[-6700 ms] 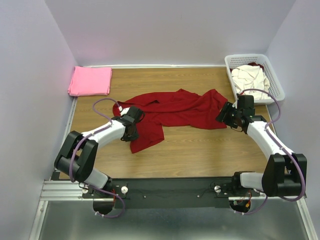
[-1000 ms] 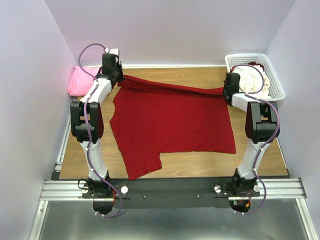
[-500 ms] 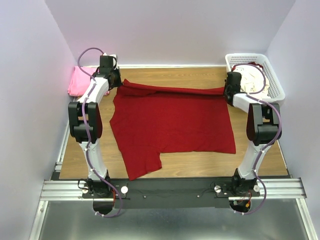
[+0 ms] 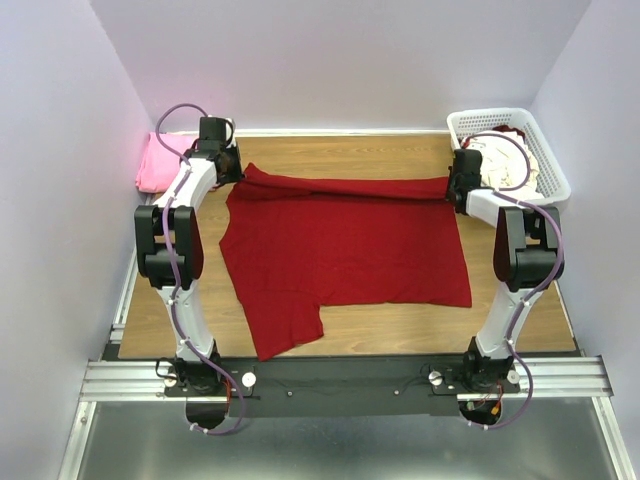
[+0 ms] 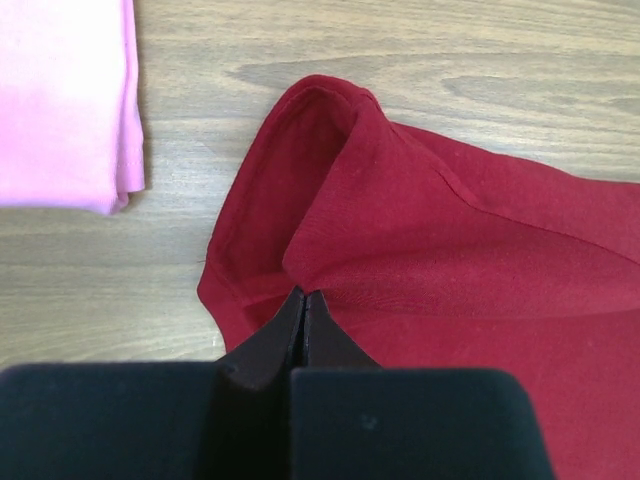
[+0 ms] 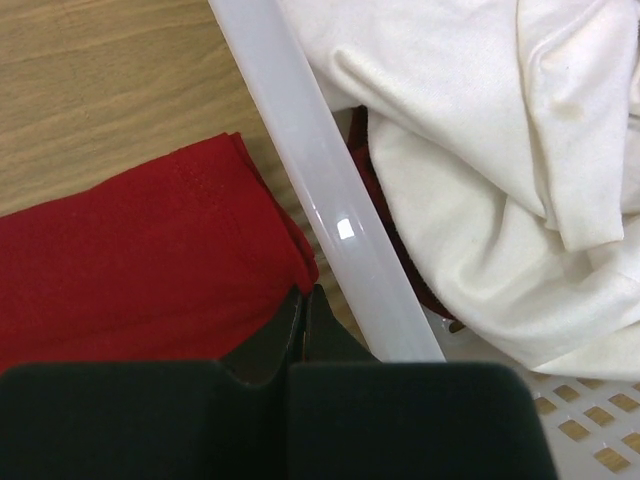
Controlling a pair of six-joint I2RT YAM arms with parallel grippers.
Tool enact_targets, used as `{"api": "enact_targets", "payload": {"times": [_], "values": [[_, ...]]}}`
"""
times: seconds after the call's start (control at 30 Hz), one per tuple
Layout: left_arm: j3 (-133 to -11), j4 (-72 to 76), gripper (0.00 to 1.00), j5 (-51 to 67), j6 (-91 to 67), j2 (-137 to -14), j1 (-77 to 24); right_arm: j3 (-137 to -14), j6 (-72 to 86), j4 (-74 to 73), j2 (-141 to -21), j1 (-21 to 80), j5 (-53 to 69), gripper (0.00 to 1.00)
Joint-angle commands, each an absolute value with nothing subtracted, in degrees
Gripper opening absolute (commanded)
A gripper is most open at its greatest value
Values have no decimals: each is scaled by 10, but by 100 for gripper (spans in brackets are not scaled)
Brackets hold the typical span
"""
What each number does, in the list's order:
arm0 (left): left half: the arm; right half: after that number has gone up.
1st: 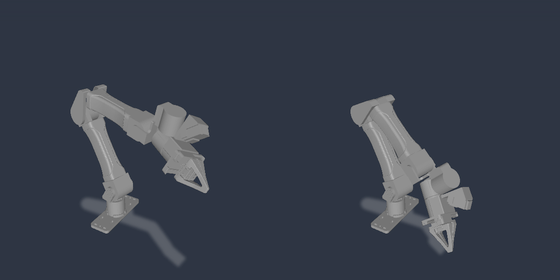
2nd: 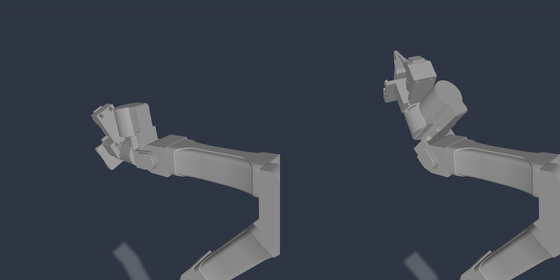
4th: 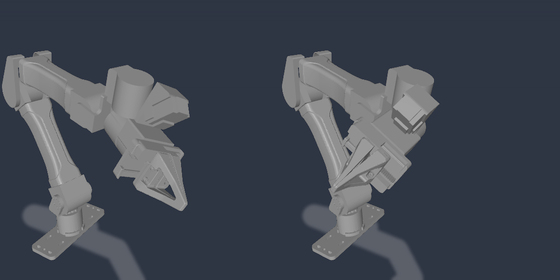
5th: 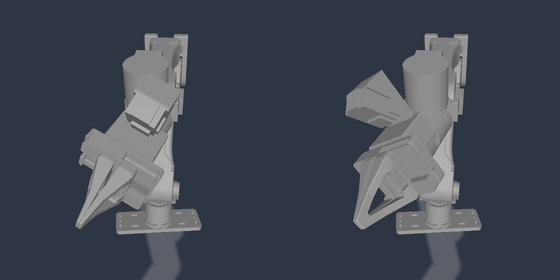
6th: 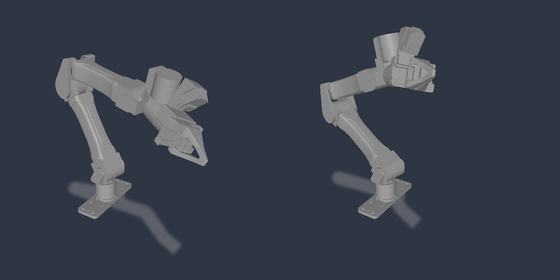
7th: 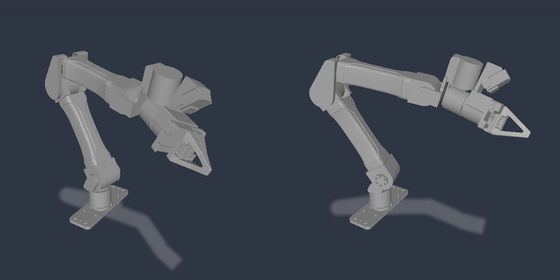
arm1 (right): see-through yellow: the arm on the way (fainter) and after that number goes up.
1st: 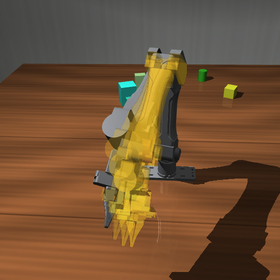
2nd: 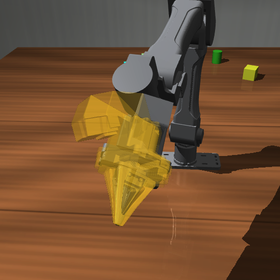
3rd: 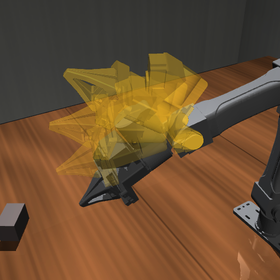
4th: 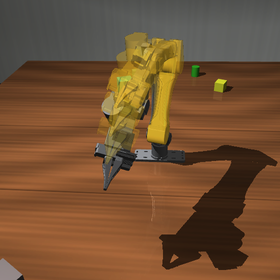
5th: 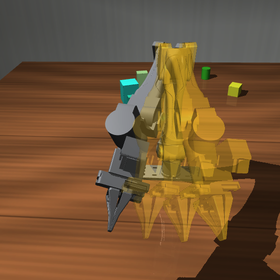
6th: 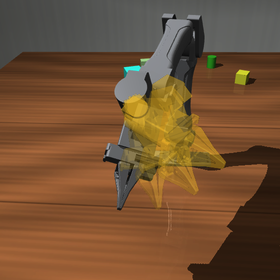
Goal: Fold and stack the t-shirts
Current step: Fold the tshirt
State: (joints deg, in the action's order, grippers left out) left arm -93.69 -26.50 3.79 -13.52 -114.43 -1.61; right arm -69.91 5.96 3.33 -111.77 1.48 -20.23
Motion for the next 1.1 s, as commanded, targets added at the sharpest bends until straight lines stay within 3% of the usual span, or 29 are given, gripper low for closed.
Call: {"api": "enact_targets", "payload": {"times": [0.0,1.07], "values": [[-928,-274,0,33,-138,-1121,-6,-707,62,7,-1119,3,-200,1],[-942,-311,0,8,-138,-1137,9,-682,98,-61,-1090,3,-164,3]]}}
